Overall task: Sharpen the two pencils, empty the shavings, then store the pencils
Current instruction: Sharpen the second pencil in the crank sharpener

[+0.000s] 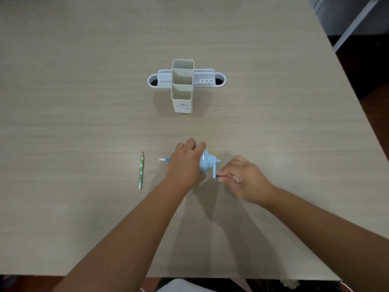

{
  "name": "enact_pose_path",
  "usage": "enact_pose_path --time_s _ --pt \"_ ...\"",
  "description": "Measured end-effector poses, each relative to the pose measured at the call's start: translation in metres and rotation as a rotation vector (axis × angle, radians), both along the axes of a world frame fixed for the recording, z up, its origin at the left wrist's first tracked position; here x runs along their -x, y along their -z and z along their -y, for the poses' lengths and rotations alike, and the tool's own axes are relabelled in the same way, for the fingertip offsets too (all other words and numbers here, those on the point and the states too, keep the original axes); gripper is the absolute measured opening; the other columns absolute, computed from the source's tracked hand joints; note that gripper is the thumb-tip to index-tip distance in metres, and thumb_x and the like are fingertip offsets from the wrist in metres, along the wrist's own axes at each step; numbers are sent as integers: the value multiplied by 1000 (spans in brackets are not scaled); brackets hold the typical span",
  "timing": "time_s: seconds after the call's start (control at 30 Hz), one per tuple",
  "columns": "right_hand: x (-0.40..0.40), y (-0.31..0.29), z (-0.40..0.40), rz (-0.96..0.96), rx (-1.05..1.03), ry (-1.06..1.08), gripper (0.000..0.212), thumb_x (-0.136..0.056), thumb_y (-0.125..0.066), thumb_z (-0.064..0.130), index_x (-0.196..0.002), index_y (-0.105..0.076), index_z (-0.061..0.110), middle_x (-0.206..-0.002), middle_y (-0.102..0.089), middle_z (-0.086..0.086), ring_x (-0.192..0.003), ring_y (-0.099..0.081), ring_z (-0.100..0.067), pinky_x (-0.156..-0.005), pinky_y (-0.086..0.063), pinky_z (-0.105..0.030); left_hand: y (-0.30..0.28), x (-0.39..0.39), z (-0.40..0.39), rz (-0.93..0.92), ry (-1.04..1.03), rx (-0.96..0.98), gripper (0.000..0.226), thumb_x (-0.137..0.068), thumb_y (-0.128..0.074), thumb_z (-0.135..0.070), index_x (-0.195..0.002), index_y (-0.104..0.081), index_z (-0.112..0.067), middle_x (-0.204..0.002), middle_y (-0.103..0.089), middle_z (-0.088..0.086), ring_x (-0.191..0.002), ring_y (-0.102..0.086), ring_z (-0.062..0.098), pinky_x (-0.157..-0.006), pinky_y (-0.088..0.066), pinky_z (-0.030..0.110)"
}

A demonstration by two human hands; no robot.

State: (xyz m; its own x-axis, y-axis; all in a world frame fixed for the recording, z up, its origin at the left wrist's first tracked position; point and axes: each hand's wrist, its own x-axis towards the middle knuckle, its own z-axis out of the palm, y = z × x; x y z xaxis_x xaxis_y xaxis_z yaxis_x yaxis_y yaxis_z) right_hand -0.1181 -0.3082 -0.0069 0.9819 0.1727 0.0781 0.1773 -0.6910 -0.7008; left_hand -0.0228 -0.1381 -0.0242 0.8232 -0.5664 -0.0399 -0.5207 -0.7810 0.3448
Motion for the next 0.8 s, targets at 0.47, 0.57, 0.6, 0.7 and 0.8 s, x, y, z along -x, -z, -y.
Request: enact_pose_path --time_s 0.47,0.57,0.6,0.7,0.8 --pt "3 9 -4 -144 -50 112 7 -75 -71 6 -81 -71 10 -73 -69 -6 -76 -53 -15 -71 -43 -17 -1 -3 1 -6 1 8 66 -44 -83 -23 -101 -51 -15 -89 -36 -2 -71 -35 22 -63 -39 33" --pt "-12 -11 -2 13 -124 207 8 -76 -71 6 -83 -72 10 -75 -67 -1 -76 -52 -8 -74 -42 -11 0 -6 -1 -26 18 1 71 -42 -86 -25 -104 -52 -14 -94 -44 2 -73 -35 22 -66 -36 31" --pt "-24 -13 0 62 -105 233 8 -77 -71 6 -84 -72 10 -76 -67 0 -77 -52 -10 -75 -42 -12 0 -7 -2 -31 10 17 72 -41 -87 -26 -103 -52 -14 -94 -45 2 -74 -35 22 -66 -36 32" --pt "-61 -2 6 48 5 292 8 -79 -69 7 -87 -71 7 -80 -70 -8 -83 -56 -21 -76 -40 -15 0 -5 -2 6 4 38 67 -41 -85 -26 -97 -52 -13 -90 -45 2 -70 -36 23 -64 -35 32" --pt "-55 14 4 -159 131 157 2 -77 -67 2 -76 -69 1 -73 -68 -18 -81 -57 -36 -78 -46 -33 1 -3 0 33 15 42 61 -43 -82 -23 -94 -52 -13 -87 -44 1 -67 -36 23 -62 -36 33"
